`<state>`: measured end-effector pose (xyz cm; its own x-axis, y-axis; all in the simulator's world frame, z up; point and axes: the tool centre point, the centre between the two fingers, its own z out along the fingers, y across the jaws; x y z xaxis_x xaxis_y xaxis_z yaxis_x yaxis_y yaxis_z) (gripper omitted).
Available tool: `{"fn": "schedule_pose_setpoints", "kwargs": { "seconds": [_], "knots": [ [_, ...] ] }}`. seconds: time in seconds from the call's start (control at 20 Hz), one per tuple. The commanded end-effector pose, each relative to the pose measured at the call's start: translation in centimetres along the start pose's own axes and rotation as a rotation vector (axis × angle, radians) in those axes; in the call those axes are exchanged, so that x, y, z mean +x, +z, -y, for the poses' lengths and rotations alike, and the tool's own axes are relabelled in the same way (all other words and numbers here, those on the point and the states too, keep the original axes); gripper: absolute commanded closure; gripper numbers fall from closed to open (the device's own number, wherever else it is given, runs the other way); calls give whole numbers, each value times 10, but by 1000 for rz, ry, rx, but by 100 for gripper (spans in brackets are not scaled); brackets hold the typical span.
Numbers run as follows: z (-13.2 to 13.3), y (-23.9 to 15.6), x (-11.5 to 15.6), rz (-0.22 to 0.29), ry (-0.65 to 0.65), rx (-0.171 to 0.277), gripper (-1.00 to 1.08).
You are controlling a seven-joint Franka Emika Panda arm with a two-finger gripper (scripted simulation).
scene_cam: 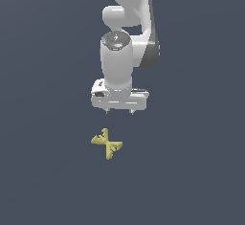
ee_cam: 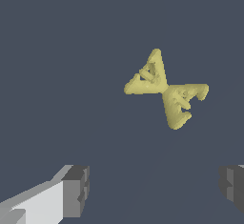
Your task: Pick up the object and move it to a goal position.
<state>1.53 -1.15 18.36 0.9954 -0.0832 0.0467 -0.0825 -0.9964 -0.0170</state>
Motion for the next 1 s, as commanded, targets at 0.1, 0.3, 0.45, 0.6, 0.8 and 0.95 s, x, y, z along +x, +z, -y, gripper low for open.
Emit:
{"fn": "schedule_pose_setpoints", "kwargs": {
  "seconds": [0.1, 0.3, 0.45, 0.6, 0.8, 0.95],
  "knots": [
    [1, -1, 1, -1, -4, 0, -92],
    [10, -9, 4, -12, -32, 4, -92],
    [17, -15, 6, -20, -44, 7, -92],
    [18, -16, 6, -21, -43, 8, -92],
    [17, -14, 6, -19, -51, 6, -92],
    [15, -12, 8, -18, -72, 5, -92]
  ]
}}
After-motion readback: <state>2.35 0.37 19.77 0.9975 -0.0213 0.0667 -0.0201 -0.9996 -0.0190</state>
